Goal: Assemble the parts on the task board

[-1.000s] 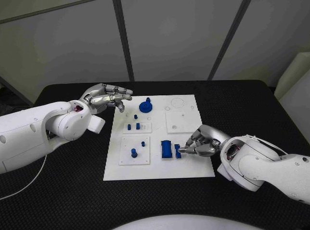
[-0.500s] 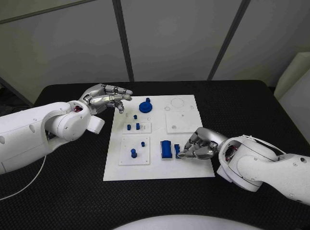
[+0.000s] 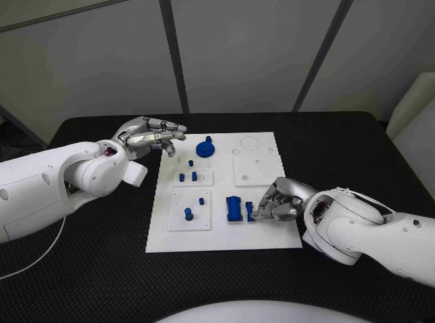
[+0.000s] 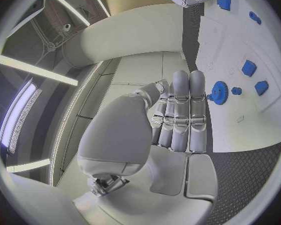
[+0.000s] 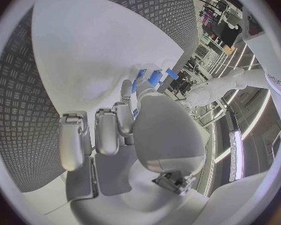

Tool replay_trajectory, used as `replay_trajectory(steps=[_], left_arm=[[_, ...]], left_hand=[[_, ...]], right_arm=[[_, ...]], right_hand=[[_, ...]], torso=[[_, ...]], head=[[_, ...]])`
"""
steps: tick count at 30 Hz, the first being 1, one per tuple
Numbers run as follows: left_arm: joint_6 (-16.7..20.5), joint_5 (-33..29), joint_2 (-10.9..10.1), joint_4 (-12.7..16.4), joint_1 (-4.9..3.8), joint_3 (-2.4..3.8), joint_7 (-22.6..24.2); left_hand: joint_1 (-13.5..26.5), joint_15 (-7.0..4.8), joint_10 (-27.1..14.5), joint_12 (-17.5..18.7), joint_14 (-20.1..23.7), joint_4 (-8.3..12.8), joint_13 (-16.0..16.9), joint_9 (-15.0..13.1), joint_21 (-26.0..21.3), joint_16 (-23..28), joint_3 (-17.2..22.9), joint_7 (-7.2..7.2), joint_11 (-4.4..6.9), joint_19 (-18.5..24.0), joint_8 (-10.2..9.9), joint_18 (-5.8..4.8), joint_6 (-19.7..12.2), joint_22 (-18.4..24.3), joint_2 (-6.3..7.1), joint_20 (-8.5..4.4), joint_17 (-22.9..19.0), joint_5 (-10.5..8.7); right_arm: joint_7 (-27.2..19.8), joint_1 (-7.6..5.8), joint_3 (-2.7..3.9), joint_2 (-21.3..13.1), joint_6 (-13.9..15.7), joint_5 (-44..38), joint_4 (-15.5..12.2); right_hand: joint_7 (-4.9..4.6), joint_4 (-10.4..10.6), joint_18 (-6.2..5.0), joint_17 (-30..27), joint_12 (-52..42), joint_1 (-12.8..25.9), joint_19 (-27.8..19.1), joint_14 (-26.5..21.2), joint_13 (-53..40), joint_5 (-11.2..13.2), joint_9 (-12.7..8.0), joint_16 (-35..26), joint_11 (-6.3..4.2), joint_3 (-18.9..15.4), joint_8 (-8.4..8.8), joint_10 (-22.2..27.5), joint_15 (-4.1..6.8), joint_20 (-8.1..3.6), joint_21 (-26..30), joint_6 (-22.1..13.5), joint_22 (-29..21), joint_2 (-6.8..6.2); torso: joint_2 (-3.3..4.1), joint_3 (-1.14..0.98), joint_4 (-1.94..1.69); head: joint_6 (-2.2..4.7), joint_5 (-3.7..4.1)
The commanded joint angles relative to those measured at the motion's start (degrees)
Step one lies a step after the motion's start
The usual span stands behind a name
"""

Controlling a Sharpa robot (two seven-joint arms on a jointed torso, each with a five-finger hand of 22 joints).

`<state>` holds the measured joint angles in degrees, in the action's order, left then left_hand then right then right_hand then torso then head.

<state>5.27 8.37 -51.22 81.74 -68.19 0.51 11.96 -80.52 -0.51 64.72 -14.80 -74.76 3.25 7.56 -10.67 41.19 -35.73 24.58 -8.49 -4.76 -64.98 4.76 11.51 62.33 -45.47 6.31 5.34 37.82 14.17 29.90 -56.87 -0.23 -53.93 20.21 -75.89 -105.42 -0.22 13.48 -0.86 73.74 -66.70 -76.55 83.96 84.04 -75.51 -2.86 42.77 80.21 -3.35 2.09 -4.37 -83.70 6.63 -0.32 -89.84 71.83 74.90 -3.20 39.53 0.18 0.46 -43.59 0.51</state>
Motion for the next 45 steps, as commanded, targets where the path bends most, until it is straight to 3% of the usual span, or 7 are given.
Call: replay_trajectory(steps=[1,13,21,28,31,34,45], left_arm=[[-0.5,-0.2,-0.1,0.1,-0.06,0.04,0.2],[-0.5,-0.2,0.0,0.0,0.01,0.03,0.3],[-0.5,-0.2,0.4,-0.2,0.16,0.03,0.4],[0.5,-0.5,0.9,-1.3,0.24,-0.02,1.1],[1.0,-1.4,1.5,-2.5,0.25,-0.15,1.5],[1.6,-2.6,2.2,-4.0,0.26,-0.51,2.5],[4.3,-8.6,5.5,-8.4,0.85,-0.96,9.5]], left_hand=[[0.1,0.23,-0.3,-0.2,0.1,0.3,0.1,-0.1,-0.3,0.2,0.1,-0.26,0.06,0.1,-0.3,-1.03,-0.1,0.1,-0.22,0.22,-0.1,0.29],[0.1,0.23,-0.3,-0.2,0.1,0.3,0.1,-0.1,-0.3,0.2,0.1,-0.26,0.06,0.1,-0.3,-1.03,-0.1,0.1,-0.22,0.22,-0.1,0.29],[0.3,0.26,-0.3,-0.2,0.1,0.3,0.1,-0.1,-0.3,0.2,0.1,-0.28,0.03,0.1,-0.3,-1.03,-0.1,0.1,-0.23,0.25,-0.1,0.28],[0.6,0.31,-0.3,-0.3,0.1,0.1,0.1,-0.1,-0.4,0.3,0.0,-0.29,0.01,0.1,-0.3,-1.05,-0.1,0.1,-0.28,0.28,-0.1,0.22],[0.7,0.34,-0.4,-0.3,0.5,0.1,0.1,-0.1,-0.7,0.7,0.0,-0.28,0.0,0.3,-0.4,-1.03,-0.1,0.2,-0.34,0.32,-0.3,0.21],[0.8,0.53,-0.5,-0.4,2.3,0.3,0.2,-0.2,-2.1,3.1,0.1,-0.35,-0.13,1.6,-0.5,-1.04,-0.1,0.9,-0.43,0.46,-1.4,0.19],[1.5,5.41,-3.8,2.7,15.5,-0.1,-2.7,0.5,-15.1,22.6,2.5,-1.24,-2.45,16.6,-1.2,-2.96,-2.4,7.6,-1.11,3.28,-12.1,-2.58]], right_arm=[[1.3,-0.03,0.01,0.2,0.7,-2.0,0.0],[-4.8,-0.04,0.04,-1.3,1.8,2.8,-2.6],[-18.5,-1.04,0.56,-3.0,3.6,16.1,-2.1],[-32.7,-3.41,0.96,-1.3,0.2,34.9,7.5],[-37.4,-4.27,1.01,0.6,-0.5,42.1,12.8],[-41.4,-4.87,1.06,3.6,-1.3,47.9,18.5],[-49.1,-5.73,1.23,13.5,-4.0,56.5,33.1]], right_hand=[[0.18,-0.2,0.86,0.0,0.2,-0.5,6.0,2.8,0.5,0.1,0.1,0.2,-0.41,-0.2,0.29,0.0,0.45,-0.26,-0.2,-0.1,15.1,0.18],[-0.32,0.5,0.86,-0.6,0.9,1.1,6.0,2.7,0.9,0.1,0.0,-0.2,-0.06,-1.3,0.75,0.2,0.27,-0.17,-0.2,-1.0,15.1,-0.05],[-2.99,0.6,-0.34,-8.3,10.2,1.0,3.7,0.7,6.4,0.1,-2.6,-5.7,2.14,-2.2,0.91,4.2,-1.44,1.12,4.7,-9.6,12.5,-0.32],[-3.91,-2.1,-3.02,-20.9,25.3,-4.0,-1.8,-2.5,16.1,-0.1,-4.5,-16.5,3.03,-0.8,0.82,10.8,-2.31,2.3,17.0,-11.5,5.7,1.2],[-4.42,-3.0,-5.86,-34.7,36.2,-5.3,-8.6,-7.3,23.7,-0.3,-5.4,-29.6,3.68,-0.3,0.82,16.4,-3.13,2.97,32.3,-11.9,-2.9,1.58],[-6.01,-3.4,-9.47,-42.3,42.8,-6.4,-18.9,-11.2,30.6,-0.5,-7.3,-42.3,5.35,0.6,0.73,20.3,-5.04,4.59,58.3,-13.3,-18.8,2.0],[-9.5,-3.6,-8.42,-53.1,58.2,-8.1,-28.0,-22.8,51.3,-3.5,-17.9,-65.8,10.6,4.2,0.88,24.3,-11.71,10.23,77.9,-16.7,-34.2,1.24]], torso=[[-0.09,0.07,0.05],[-0.23,0.06,0.04],[-0.86,0.28,0.07],[-2.62,1.15,0.08],[-3.58,1.48,0.19],[-4.54,1.69,0.49],[-5.94,1.74,0.65]], head=[[-0.04,0.03],[0.51,0.25],[1.49,0.51],[2.28,0.23],[2.63,0.13],[2.82,-0.12],[5.91,0.96]])
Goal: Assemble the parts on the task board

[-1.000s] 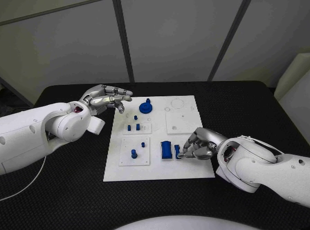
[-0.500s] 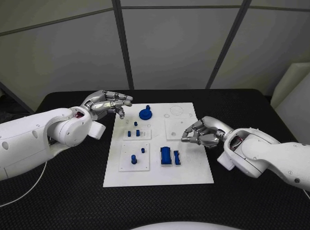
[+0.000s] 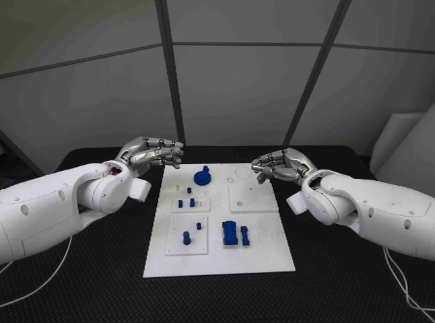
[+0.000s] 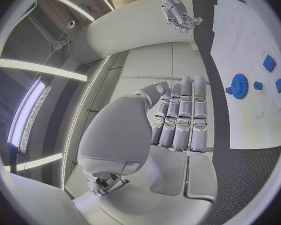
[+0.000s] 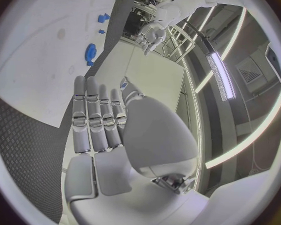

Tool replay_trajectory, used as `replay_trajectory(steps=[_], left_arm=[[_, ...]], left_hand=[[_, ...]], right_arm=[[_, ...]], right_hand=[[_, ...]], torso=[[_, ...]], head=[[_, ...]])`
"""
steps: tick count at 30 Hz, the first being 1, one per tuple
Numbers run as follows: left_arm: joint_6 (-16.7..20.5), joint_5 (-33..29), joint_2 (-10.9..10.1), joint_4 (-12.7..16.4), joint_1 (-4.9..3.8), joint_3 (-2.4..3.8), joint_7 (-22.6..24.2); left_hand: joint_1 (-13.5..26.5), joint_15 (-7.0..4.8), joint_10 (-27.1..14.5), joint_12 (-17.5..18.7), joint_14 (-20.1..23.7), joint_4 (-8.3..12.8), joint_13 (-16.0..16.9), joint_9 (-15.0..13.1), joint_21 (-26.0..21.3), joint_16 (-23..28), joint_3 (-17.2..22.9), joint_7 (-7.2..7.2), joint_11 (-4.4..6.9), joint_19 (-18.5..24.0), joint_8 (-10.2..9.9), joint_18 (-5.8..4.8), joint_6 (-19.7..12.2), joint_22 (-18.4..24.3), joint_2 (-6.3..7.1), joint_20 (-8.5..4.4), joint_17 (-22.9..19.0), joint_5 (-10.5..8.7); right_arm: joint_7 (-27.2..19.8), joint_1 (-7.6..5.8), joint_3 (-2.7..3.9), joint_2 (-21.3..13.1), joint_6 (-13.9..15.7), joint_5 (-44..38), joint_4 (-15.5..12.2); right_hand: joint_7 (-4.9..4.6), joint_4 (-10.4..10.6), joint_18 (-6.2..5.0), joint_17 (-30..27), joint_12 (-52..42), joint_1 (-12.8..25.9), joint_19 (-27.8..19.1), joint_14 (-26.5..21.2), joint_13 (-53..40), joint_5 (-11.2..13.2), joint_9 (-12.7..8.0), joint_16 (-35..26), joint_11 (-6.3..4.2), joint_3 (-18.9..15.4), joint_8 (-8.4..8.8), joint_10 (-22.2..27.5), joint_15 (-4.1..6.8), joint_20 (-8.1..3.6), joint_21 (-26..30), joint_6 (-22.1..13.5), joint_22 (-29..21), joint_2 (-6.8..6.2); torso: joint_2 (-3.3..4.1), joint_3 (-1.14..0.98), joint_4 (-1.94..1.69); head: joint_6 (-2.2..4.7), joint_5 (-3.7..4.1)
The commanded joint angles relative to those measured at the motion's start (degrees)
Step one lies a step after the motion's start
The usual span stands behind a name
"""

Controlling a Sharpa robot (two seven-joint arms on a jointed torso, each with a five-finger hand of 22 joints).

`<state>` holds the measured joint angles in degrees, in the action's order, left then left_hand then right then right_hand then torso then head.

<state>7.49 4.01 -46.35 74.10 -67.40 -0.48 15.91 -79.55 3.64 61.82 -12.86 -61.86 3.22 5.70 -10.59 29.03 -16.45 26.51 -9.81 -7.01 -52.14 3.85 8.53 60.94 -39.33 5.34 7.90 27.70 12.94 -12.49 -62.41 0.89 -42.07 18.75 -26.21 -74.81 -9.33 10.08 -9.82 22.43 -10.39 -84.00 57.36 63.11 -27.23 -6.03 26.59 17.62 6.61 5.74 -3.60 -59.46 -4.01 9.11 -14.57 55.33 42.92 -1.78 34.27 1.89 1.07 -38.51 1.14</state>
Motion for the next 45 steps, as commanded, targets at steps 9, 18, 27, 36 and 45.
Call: replay_trajectory(steps=[9,18,27,36,45], left_arm=[[7.4,-9.3,4.8,-5.3,0.85,0.0,11.1],[7.9,-5.1,4.0,-1.9,1.59,0.04,7.2],[22.3,-4.6,2.8,7.0,4.41,0.26,10.6],[34.4,-4.1,1.8,14.5,6.8,0.45,13.4],[36.6,-4.0,1.7,15.9,7.24,0.48,13.9]], left_hand=[[2.3,2.94,-4.1,4.1,9.6,-2.3,-2.2,4.0,-17.7,13.0,-0.6,0.74,-0.49,13.9,-0.1,0.37,-4.5,12.9,0.54,5.9,-13.0,-8.81],[38.6,-3.64,-31.2,8.2,34.2,-3.2,-5.7,10.6,-23.1,16.5,-12.8,5.01,7.01,31.9,-3.8,-2.62,-31.0,25.4,-5.34,-0.53,-20.0,-12.94],[51.3,-3.64,-40.7,12.9,42.8,-3.2,-5.7,10.6,-24.9,16.5,-17.0,9.81,7.01,38.2,-3.8,-8.53,-40.3,29.7,-5.34,-2.82,-22.4,-12.94],[60.3,-3.64,-47.5,12.9,48.9,-3.2,-5.7,10.6,-29.0,16.5,-20.1,9.81,7.01,42.7,-3.8,-8.53,-46.9,32.8,-5.34,-7.9,-27.7,-12.94],[66.3,-3.64,-51.9,12.9,52.9,-3.2,-5.7,10.6,-29.0,16.5,-22.0,9.81,7.01,45.5,-3.8,-8.53,-51.2,34.8,-5.34,-7.9,-27.7,-12.94]], right_arm=[[-10.0,-0.27,0.25,6.6,-4.2,11.2,10.0],[-7.9,0.24,-0.01,4.8,2.3,10.2,5.4],[-13.5,1.44,-0.53,0.4,16.1,19.7,-6.9],[-17.1,2.2,-0.87,-2.4,24.8,25.8,-14.6],[-17.3,2.25,-0.89,-2.6,25.4,26.2,-15.1]], right_hand=[[-0.58,-3.9,-0.49,-12.9,6.8,2.9,-8.8,-6.5,17.9,-0.5,-13.2,-14.1,1.94,0.8,0.05,0.9,-3.73,4.84,11.1,-1.2,-16.2,0.57],[4.02,-10.1,3.94,-17.5,10.4,41.0,-31.6,-33.1,22.4,6.0,-19.6,-17.6,-2.04,-5.7,3.6,28.4,-0.09,-1.68,14.6,-26.5,-28.9,1.78],[9.33,-10.1,5.18,-22.4,10.4,54.2,-39.5,-42.3,27.2,6.0,-21.7,-17.6,-6.61,-5.7,3.6,37.9,4.01,-3.97,14.6,-35.4,-33.2,1.78],[9.33,-10.1,9.82,-22.4,10.4,63.7,-45.1,-49.0,27.2,6.0,-26.6,-17.6,-6.61,-5.7,3.6,44.8,4.01,-9.11,14.6,-41.7,-36.3,1.78],[9.33,-10.1,9.82,-22.4,10.4,69.9,-48.9,-53.3,27.2,6.0,-26.6,-17.6,-6.61,-5.7,3.6,49.3,4.01,-9.11,14.6,-45.9,-38.3,1.78]], torso=[[-1.0,-0.14,-0.51],[-2.59,-1.49,-0.91],[-3.09,-1.89,-1.07],[-3.09,-1.89,-1.07],[-3.09,-1.89,-1.07]], head=[[2.4,1.03],[3.72,-0.71],[4.13,-1.14],[4.13,-1.14],[4.13,-1.14]])
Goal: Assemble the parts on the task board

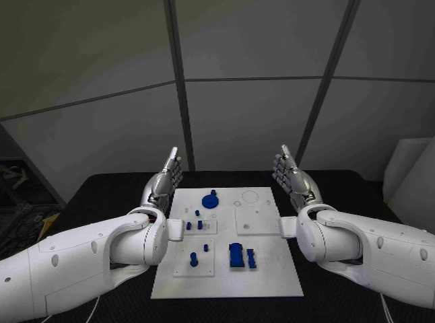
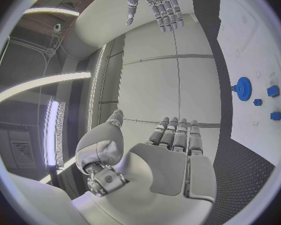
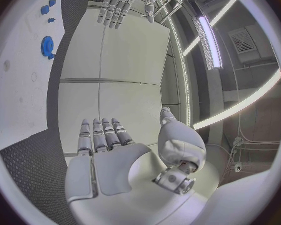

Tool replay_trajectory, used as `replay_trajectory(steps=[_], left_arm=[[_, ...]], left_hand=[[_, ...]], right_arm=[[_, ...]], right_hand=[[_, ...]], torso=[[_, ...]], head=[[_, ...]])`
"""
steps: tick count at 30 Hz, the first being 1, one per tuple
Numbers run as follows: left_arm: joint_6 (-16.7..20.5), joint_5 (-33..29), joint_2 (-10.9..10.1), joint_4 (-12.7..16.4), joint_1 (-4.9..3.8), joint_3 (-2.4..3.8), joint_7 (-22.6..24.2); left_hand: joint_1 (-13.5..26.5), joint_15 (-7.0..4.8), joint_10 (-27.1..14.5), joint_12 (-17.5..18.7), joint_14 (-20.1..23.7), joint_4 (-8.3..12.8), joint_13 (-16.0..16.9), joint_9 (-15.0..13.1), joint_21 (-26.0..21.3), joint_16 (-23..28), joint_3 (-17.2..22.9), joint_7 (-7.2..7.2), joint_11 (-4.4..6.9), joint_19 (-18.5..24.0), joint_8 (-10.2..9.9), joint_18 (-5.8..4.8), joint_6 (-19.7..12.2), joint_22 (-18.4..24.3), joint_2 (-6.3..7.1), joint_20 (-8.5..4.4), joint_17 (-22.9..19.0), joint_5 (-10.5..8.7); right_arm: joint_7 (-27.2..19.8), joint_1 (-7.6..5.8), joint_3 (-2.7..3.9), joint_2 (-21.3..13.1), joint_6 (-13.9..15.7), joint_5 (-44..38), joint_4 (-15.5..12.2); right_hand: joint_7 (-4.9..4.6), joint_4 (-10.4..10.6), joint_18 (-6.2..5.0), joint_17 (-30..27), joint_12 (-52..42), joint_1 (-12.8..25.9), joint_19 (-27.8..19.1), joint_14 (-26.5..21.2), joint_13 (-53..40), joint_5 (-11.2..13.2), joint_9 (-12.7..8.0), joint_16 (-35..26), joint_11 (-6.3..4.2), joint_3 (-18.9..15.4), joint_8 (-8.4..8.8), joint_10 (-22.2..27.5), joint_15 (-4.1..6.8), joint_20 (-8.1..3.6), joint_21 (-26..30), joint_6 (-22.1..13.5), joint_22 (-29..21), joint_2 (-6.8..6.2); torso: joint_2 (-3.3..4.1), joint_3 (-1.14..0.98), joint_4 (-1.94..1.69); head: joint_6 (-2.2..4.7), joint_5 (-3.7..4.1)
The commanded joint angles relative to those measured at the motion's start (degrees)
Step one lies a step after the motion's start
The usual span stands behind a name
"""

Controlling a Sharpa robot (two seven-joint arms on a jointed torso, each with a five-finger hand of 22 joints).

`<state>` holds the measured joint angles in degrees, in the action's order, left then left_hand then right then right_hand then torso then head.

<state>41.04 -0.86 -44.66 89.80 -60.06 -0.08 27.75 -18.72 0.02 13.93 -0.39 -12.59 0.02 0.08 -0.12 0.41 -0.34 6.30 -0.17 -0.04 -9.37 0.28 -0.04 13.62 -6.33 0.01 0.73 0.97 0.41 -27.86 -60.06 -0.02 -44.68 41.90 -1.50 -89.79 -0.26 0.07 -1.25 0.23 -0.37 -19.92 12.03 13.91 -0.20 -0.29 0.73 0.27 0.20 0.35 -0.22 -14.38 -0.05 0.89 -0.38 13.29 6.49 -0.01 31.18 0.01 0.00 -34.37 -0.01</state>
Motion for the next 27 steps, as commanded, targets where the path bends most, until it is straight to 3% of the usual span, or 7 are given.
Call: replay_trajectory(steps=[1,4,14,20,21,22,27], left_arm=[[3.1,0.9,0.0,0.2,-0.1,0.08,2.0],[3.1,0.9,0.0,0.2,-0.1,0.08,2.0],[3.1,0.9,0.0,0.2,-0.1,0.08,2.0],[3.1,0.9,0.0,0.2,-0.1,0.08,2.0],[3.1,0.9,0.0,0.2,-0.1,0.08,2.0],[3.1,0.9,0.0,0.2,-0.1,0.08,2.0],[3.1,0.9,0.0,0.2,-0.1,0.08,2.0]], left_hand=[[6.0,-0.02,-4.4,0.4,4.0,0.0,-0.1,0.1,-0.4,0.3,-1.9,0.17,0.04,3.0,-0.3,0.04,-4.3,2.0,-0.01,-0.73,-1.0,-0.41],[7.3,-0.02,-5.4,0.4,4.9,0.0,-0.1,0.1,-0.4,0.3,-6.3,0.17,0.04,3.6,-0.3,0.04,-5.3,6.3,-0.01,-0.73,-1.0,-0.41],[11.1,-0.02,-8.2,0.4,7.4,0.0,-0.1,0.1,-0.4,0.3,-6.3,0.17,0.04,9.4,-0.3,0.04,-8.0,6.3,-0.01,-0.73,-1.0,-0.41],[12.8,-0.02,-9.5,0.4,12.6,0.0,-0.1,0.1,-0.4,0.3,-6.3,0.17,0.04,9.4,-0.3,0.04,-9.4,6.3,-0.01,-0.73,-1.0,-0.41],[14.0,-0.02,-13.9,0.4,12.6,0.0,-0.1,0.1,-0.4,0.3,-6.3,0.17,0.04,9.4,-0.3,0.04,-13.6,6.3,-0.01,-0.73,-1.0,-0.41],[18.7,-0.02,-13.9,0.4,12.6,0.0,-0.1,0.1,-0.4,0.3,-6.3,0.17,0.04,9.4,-0.3,0.04,-13.6,6.3,-0.01,-0.73,-1.0,-0.41],[18.7,-0.02,-13.9,0.4,12.6,0.0,-0.1,0.1,-0.4,0.3,-6.3,0.17,0.04,9.4,-0.3,0.04,-13.6,6.3,-0.01,-0.73,-1.0,-0.41]], right_arm=[[-1.9,-0.1,0.02,0.0,2.2,1.5,-0.2],[-1.9,-0.1,0.02,0.0,2.2,1.5,-0.2],[-1.9,-0.1,0.02,0.0,2.2,1.5,-0.2],[-1.9,-0.1,0.02,0.0,2.2,1.5,-0.2],[-1.9,-0.1,0.02,0.0,2.2,1.5,-0.2],[-1.9,-0.1,0.02,0.0,2.2,1.5,-0.2],[-1.9,-0.1,0.02,0.0,2.2,1.5,-0.2]], right_hand=[[0.26,-0.1,1.25,-0.2,0.4,6.4,-3.8,-4.5,0.2,0.3,-0.7,-0.3,-0.2,-0.3,0.22,4.6,0.05,-0.89,0.4,-4.3,-2.1,0.01],[0.26,-0.1,1.25,-0.2,0.4,7.8,-4.7,-5.5,0.2,0.3,-0.7,-0.3,-0.2,-0.3,0.22,5.7,0.05,-0.89,0.4,-5.2,-6.5,0.01],[0.26,-0.1,1.25,-0.2,0.4,11.8,-7.0,-8.2,0.2,0.3,-0.7,-0.3,-0.2,-0.3,0.22,8.5,0.05,-0.89,0.4,-7.8,-6.5,0.01],[0.26,-0.1,1.25,-0.2,0.4,13.4,-8.0,-9.4,0.2,0.3,-0.7,-0.3,-0.2,-0.3,0.22,9.7,0.05,-0.89,0.4,-8.9,-6.5,0.01],[0.26,-0.1,1.25,-0.2,0.4,14.8,-12.0,-13.9,0.2,0.3,-0.7,-0.3,-0.2,-0.3,0.22,14.4,0.05,-0.89,0.4,-13.3,-6.5,0.01],[0.26,-0.1,1.25,-0.2,0.4,15.7,-12.0,-13.9,0.2,0.3,-0.7,-0.3,-0.2,-0.3,0.22,14.4,0.05,-0.89,0.4,-13.3,-6.5,0.01],[0.26,-0.1,1.25,-0.2,0.4,19.9,-12.0,-13.9,0.2,0.3,-0.7,-0.3,-0.2,-0.3,0.22,14.4,0.05,-0.89,0.4,-13.3,-6.5,0.01]], torso=[[0.0,-0.01,0.0],[0.0,-0.01,0.0],[0.0,-0.01,0.0],[0.0,-0.01,0.0],[0.0,-0.01,0.0],[0.0,-0.01,0.0],[0.0,-0.01,0.0]], head=[[-0.01,0.01],[-0.01,0.01],[-0.01,0.01],[-0.01,0.01],[-0.01,0.01],[-0.01,0.01],[-0.01,0.01]])
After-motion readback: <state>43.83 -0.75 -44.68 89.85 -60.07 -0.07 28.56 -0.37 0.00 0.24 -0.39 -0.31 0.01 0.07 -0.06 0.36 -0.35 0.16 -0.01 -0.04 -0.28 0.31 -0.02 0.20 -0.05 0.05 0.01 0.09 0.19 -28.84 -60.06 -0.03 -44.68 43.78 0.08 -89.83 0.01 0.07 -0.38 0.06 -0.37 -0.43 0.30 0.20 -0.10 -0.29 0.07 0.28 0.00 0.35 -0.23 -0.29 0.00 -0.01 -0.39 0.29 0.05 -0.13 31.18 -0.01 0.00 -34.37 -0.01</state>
